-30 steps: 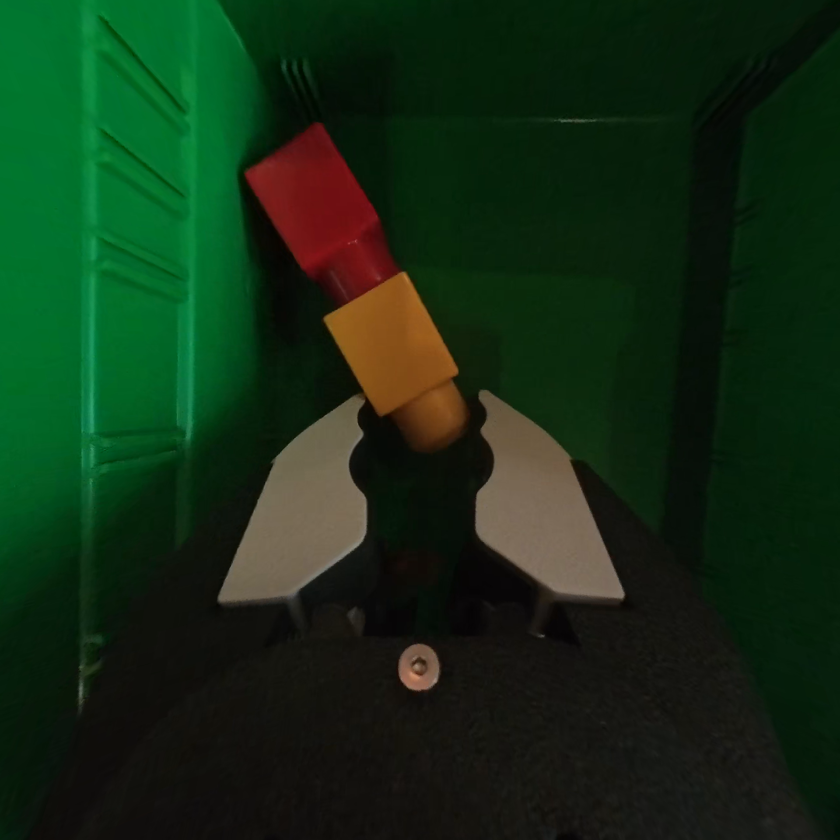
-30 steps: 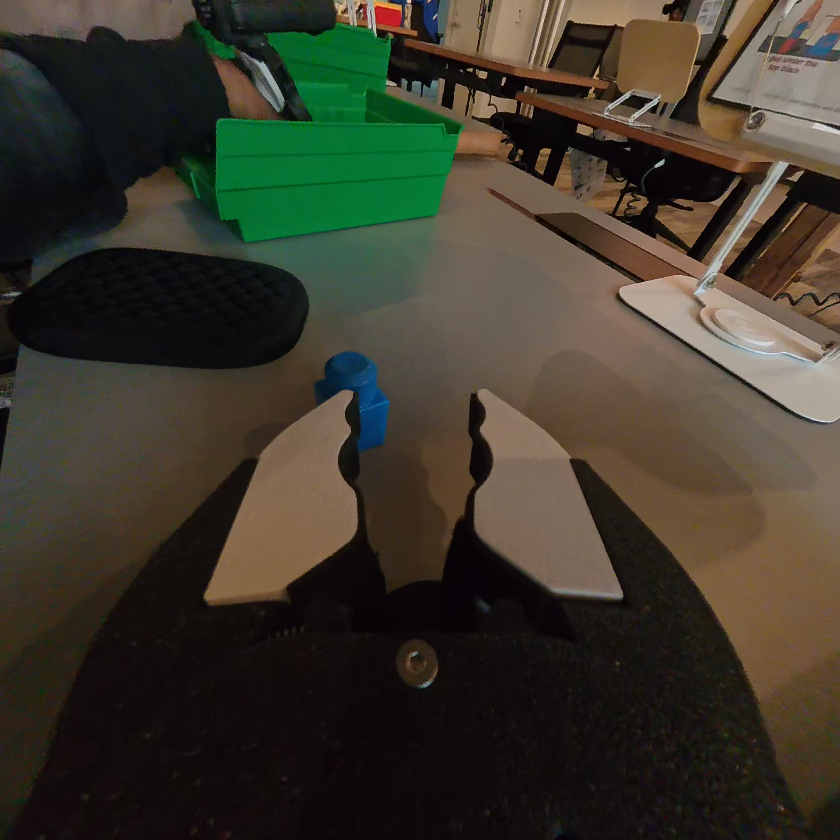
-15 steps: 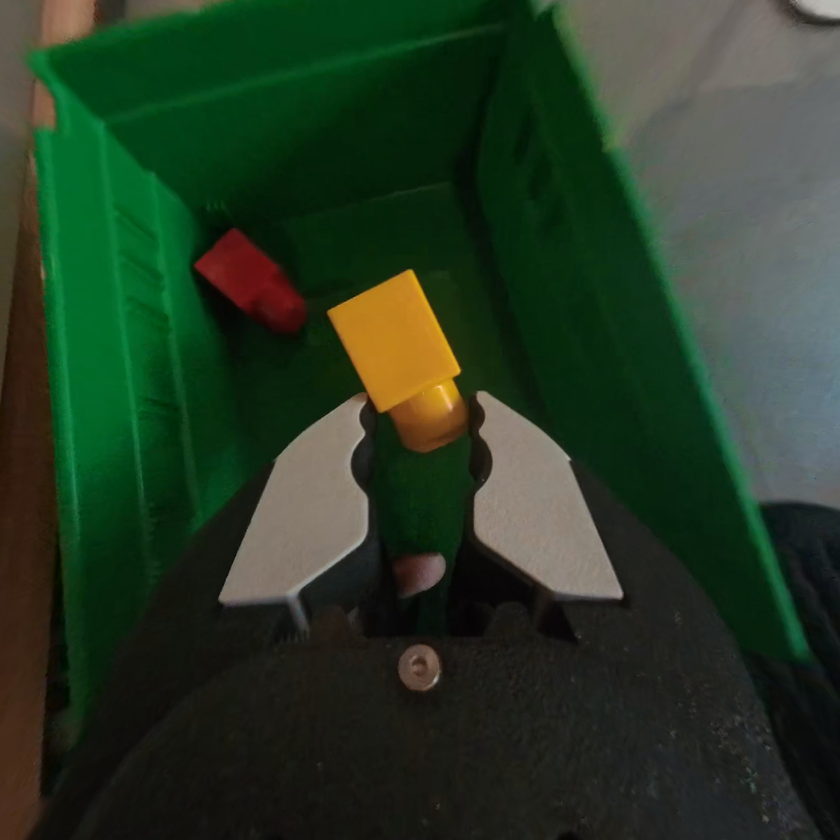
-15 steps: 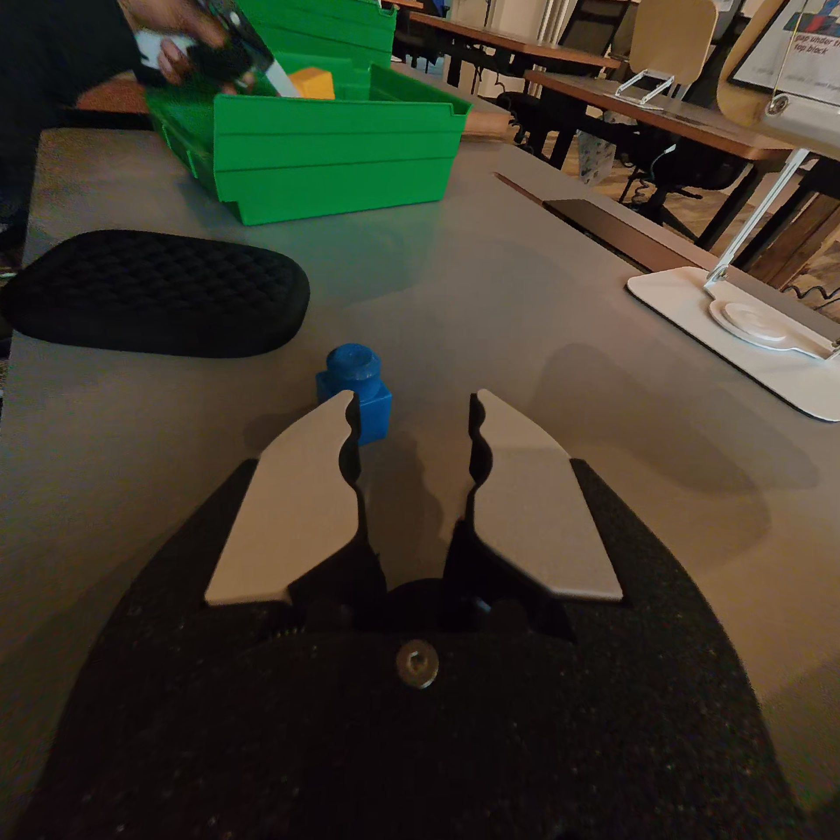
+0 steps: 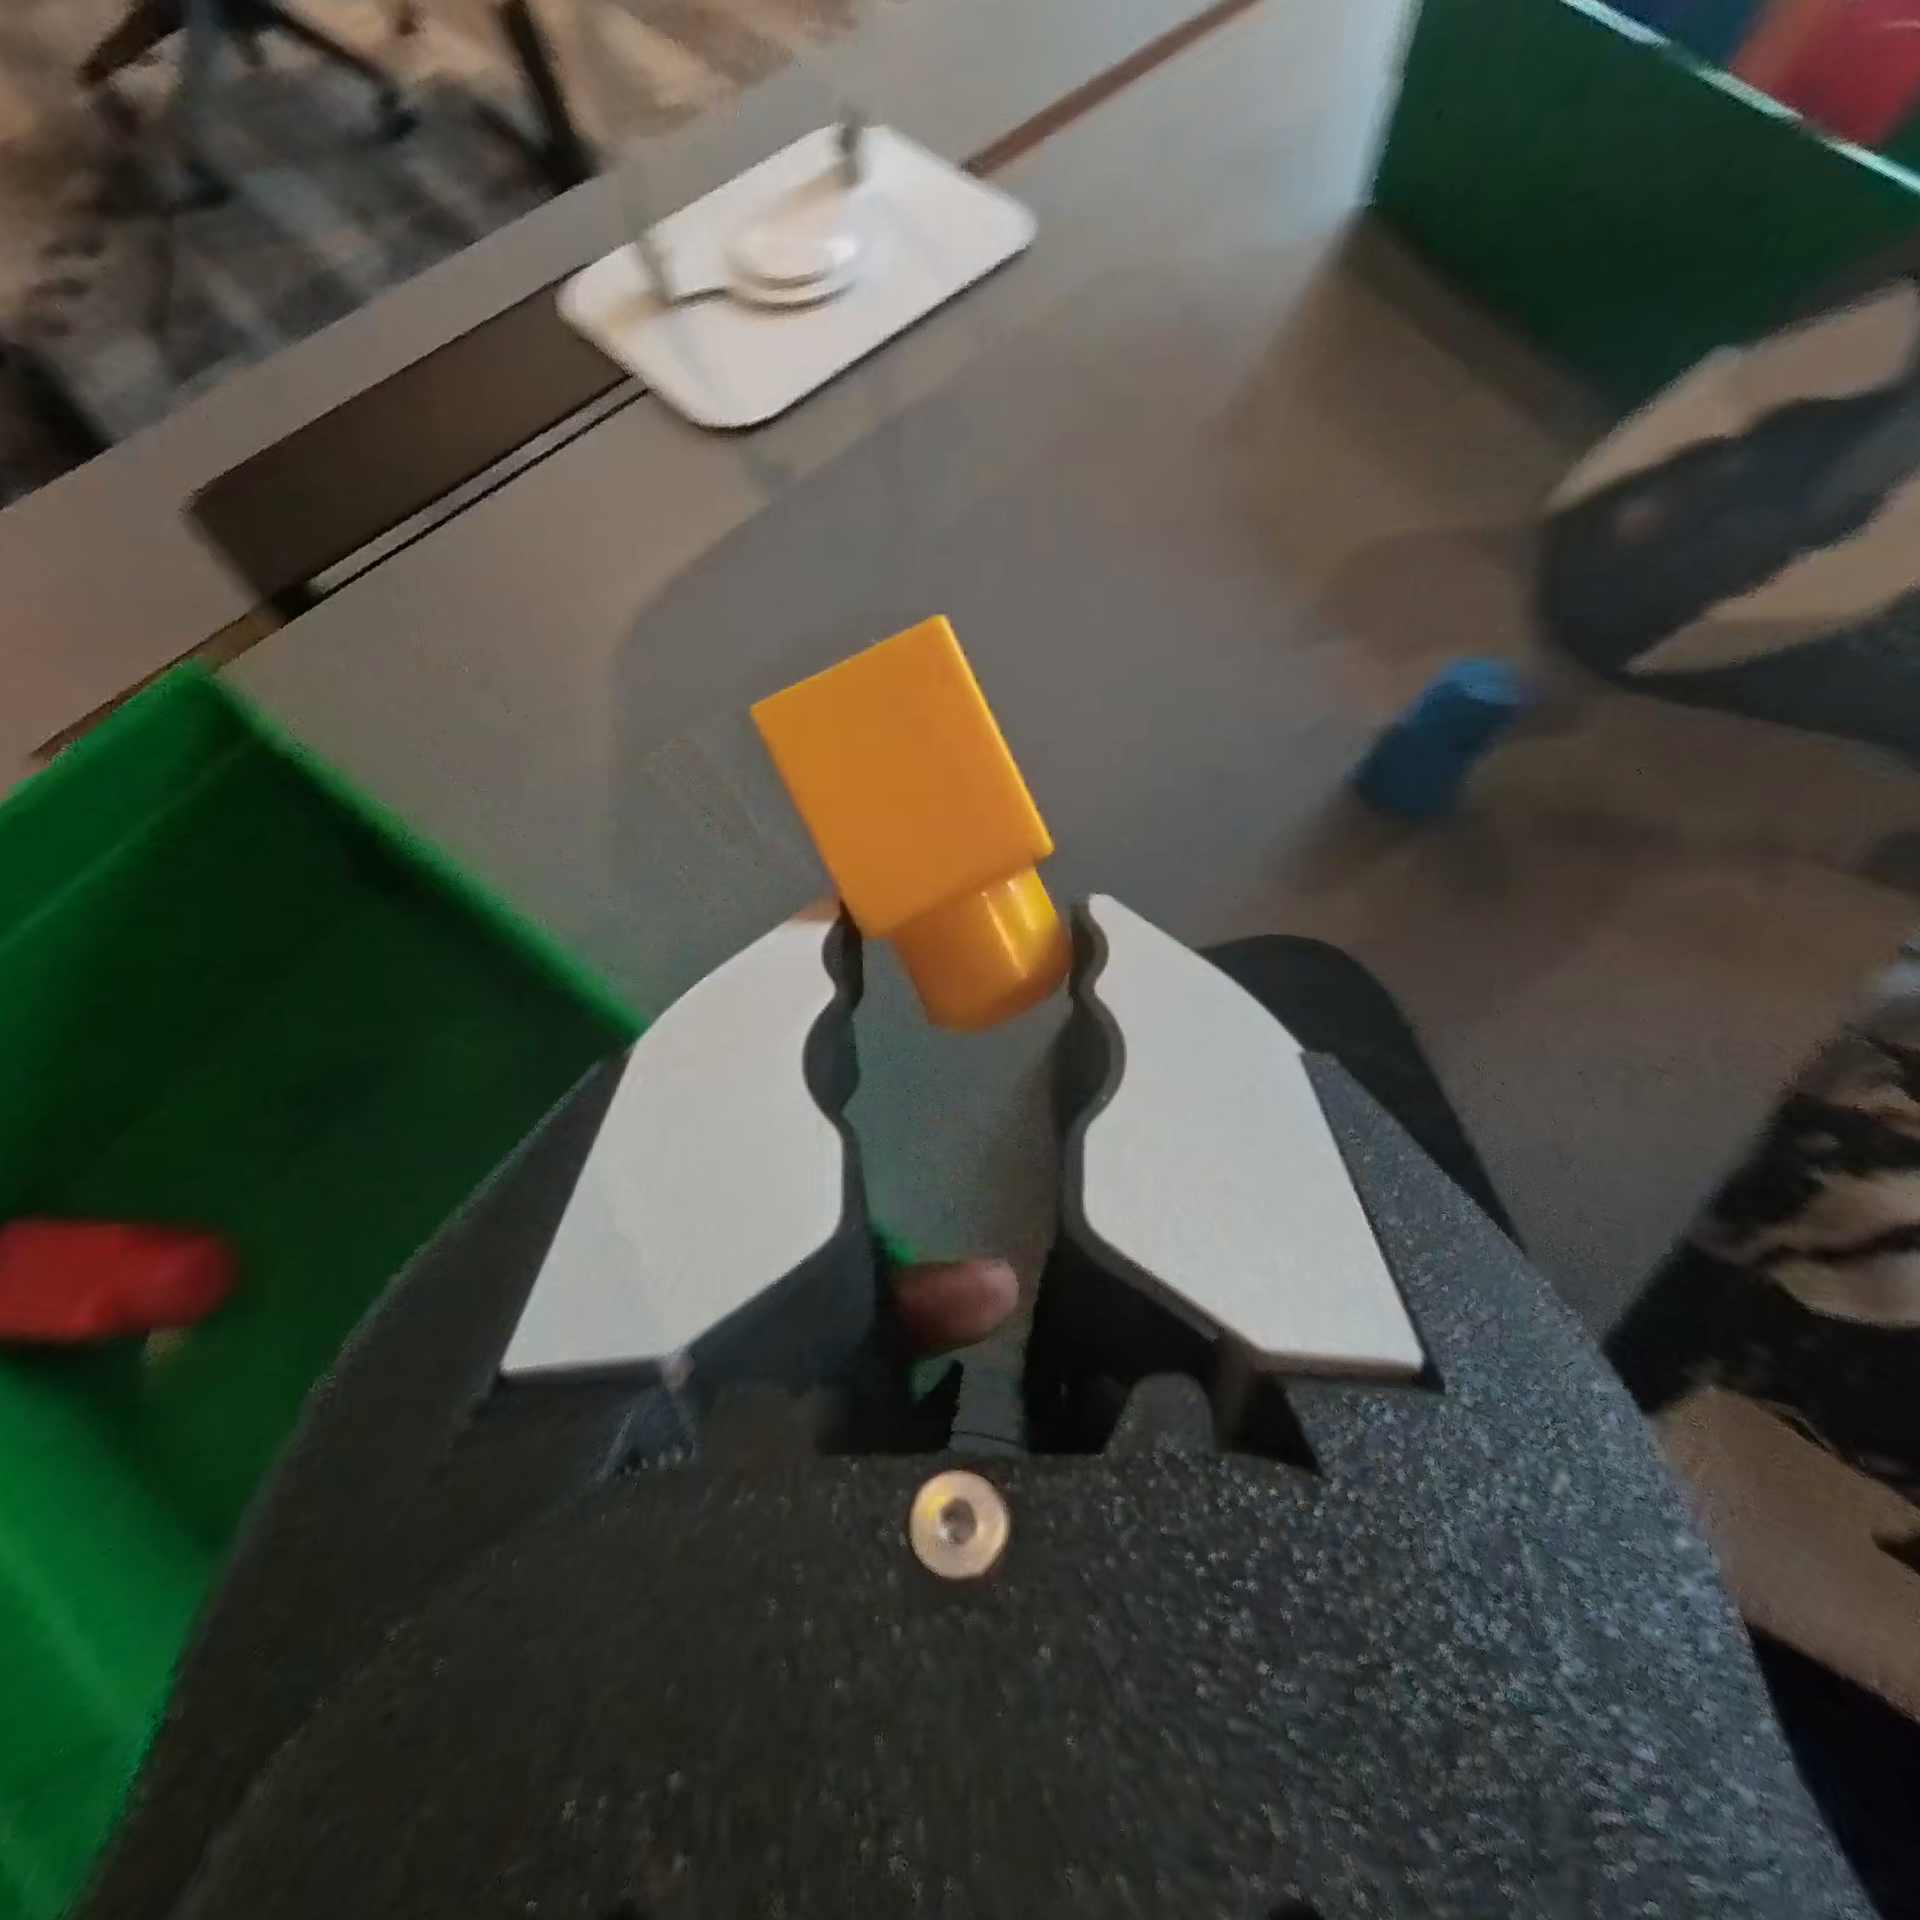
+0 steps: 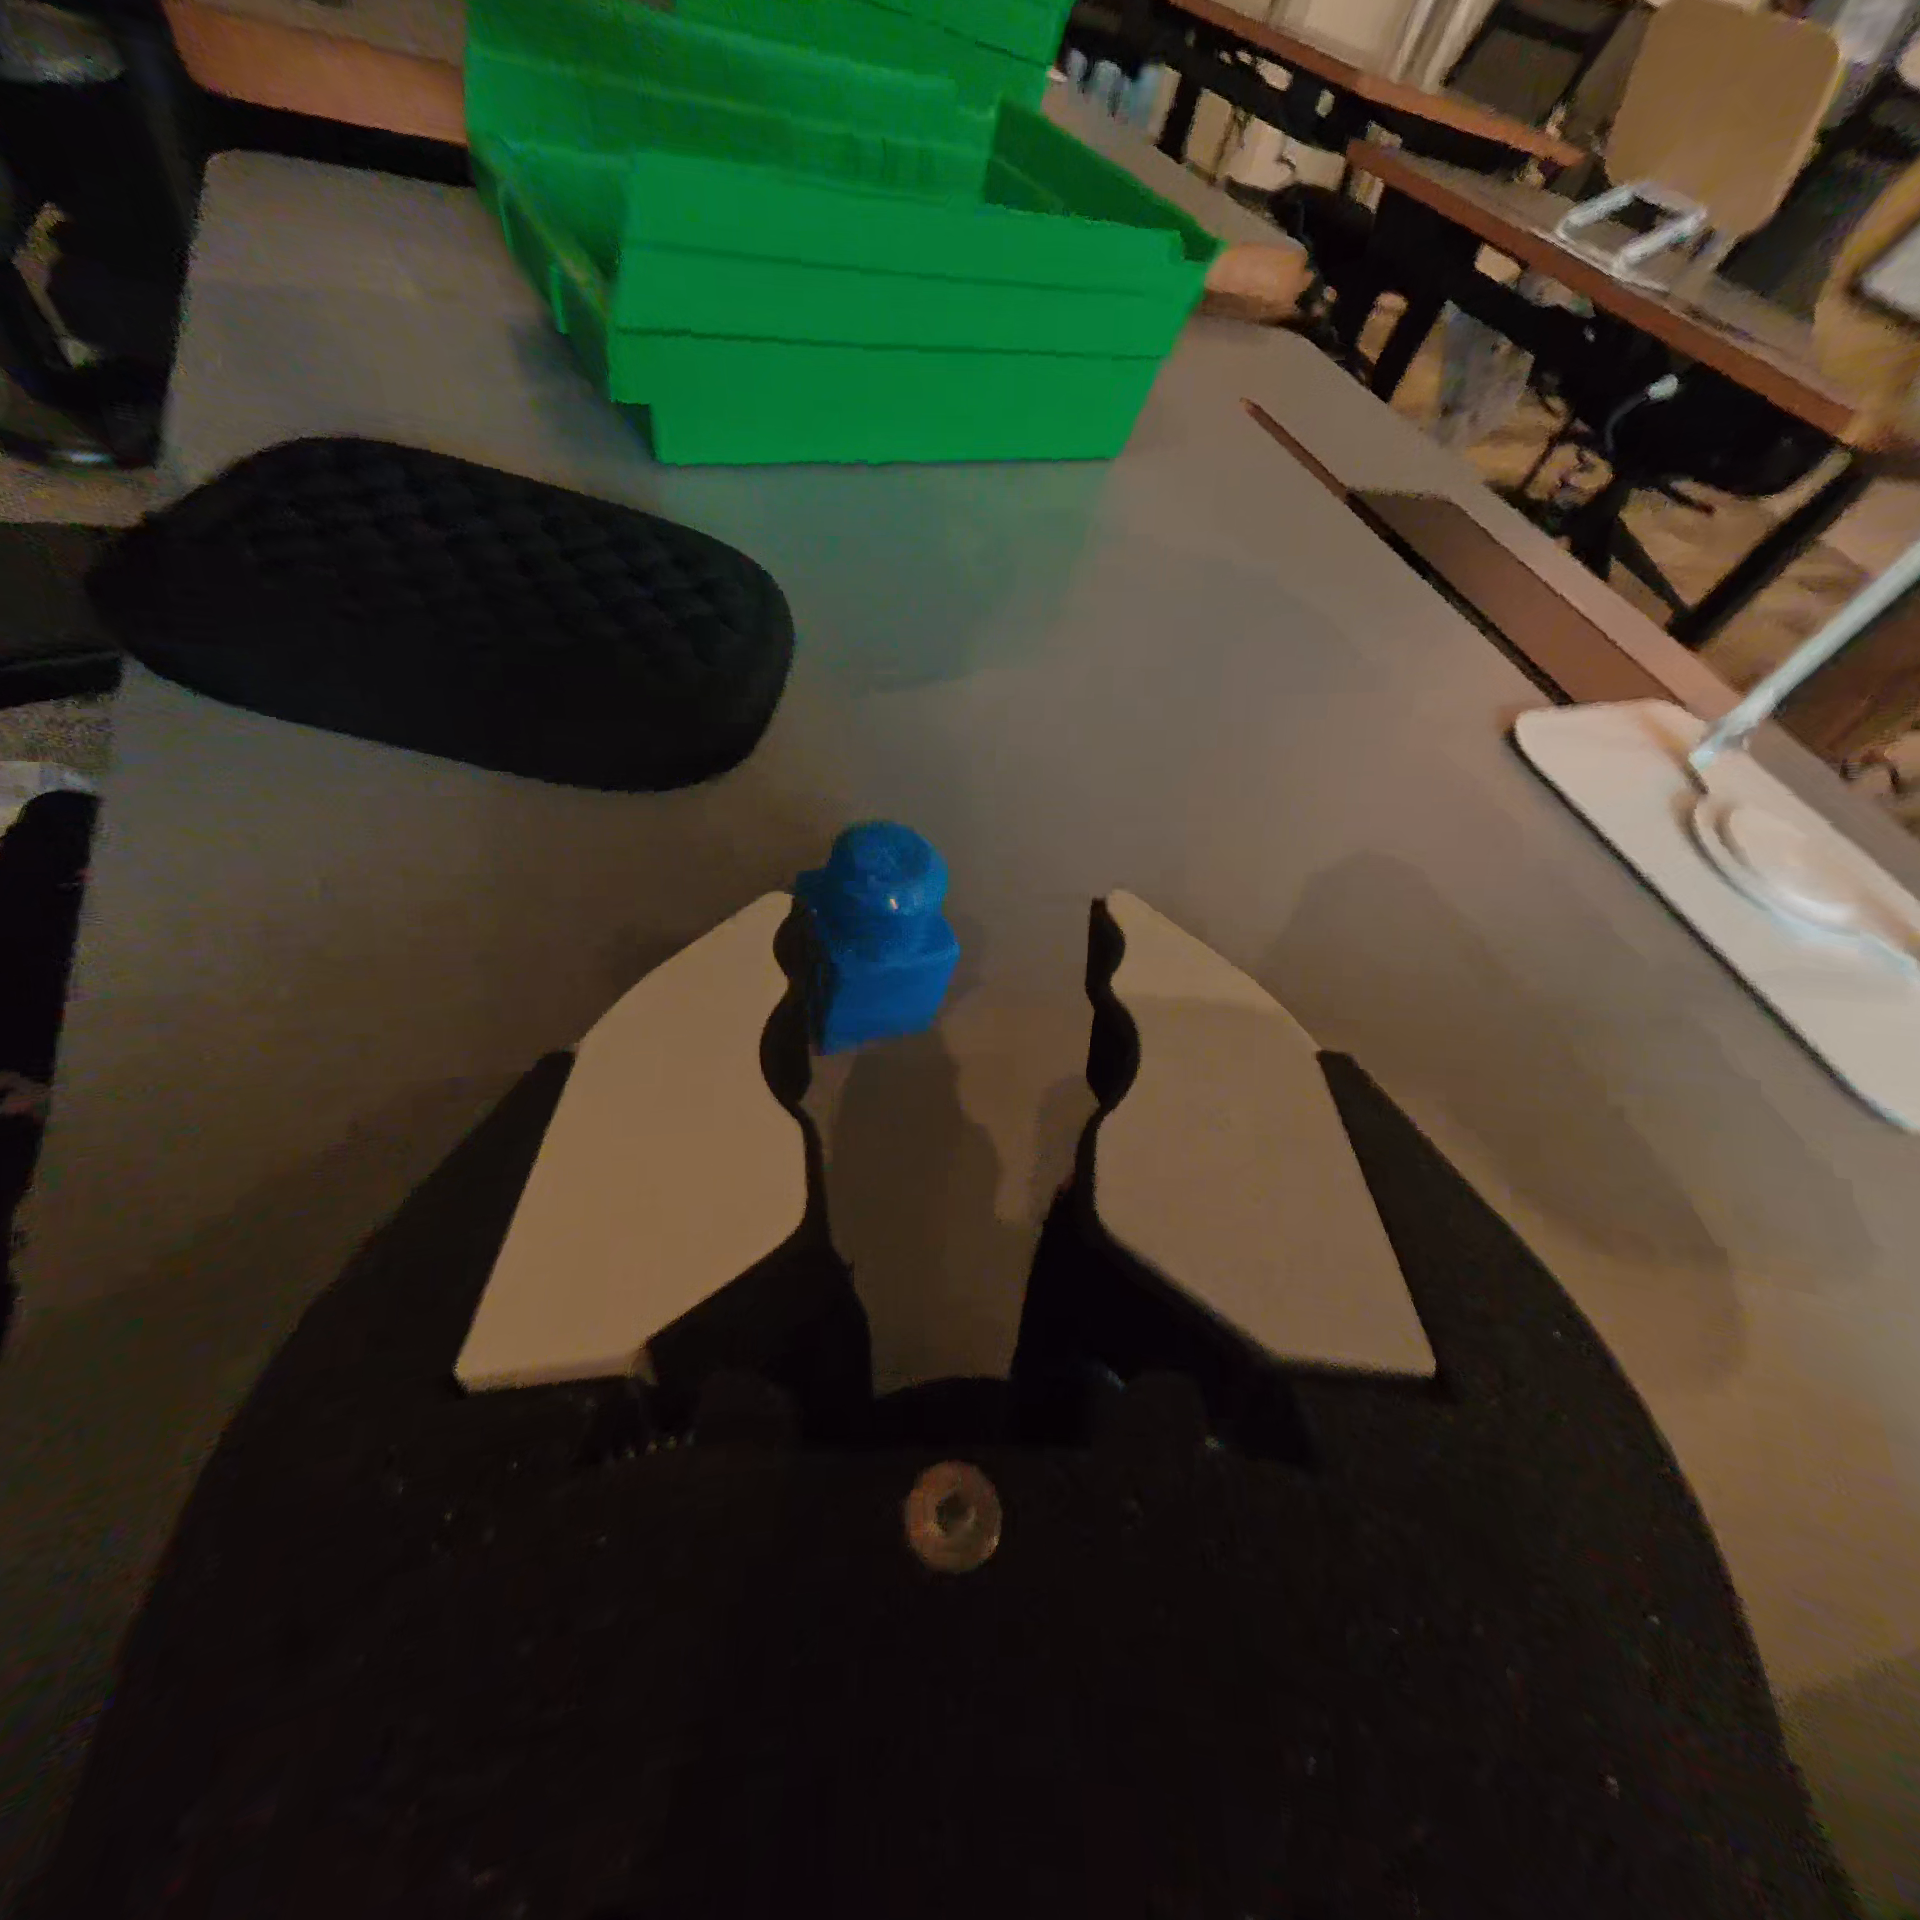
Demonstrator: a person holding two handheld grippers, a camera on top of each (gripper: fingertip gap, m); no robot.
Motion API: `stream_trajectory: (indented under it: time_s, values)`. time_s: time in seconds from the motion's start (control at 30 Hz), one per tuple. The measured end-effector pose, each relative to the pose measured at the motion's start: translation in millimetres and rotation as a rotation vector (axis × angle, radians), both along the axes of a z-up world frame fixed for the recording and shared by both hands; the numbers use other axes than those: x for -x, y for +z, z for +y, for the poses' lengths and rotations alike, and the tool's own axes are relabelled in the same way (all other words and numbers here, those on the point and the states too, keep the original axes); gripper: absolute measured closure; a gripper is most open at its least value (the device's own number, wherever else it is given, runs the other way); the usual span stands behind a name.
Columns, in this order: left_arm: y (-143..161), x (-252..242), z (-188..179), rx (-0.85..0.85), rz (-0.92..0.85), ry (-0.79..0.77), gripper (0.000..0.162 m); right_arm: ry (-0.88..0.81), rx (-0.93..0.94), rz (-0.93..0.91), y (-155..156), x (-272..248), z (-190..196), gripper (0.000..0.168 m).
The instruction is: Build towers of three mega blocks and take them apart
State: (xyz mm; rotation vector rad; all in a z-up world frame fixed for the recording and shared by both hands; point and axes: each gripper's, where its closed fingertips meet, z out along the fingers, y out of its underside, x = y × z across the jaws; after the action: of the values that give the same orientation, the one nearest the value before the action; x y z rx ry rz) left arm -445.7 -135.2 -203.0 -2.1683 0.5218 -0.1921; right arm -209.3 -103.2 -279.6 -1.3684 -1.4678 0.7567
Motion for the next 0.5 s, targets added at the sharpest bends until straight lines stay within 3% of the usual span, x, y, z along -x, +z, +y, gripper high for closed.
stream_trajectory:
  time_s: [0.27,0.5]
  values:
    - [-10.6,-109.7,-39.1,0.096,0.076,-0.460,0.124,0.404,-0.072,-0.001,76.1,47.0,-48.9,0.105]
    - [-29.8,-154.9,-72.4,0.197,0.183,-0.697,0.123,0.678,-0.132,-0.195,70.9,65.1,-80.8,0.112]
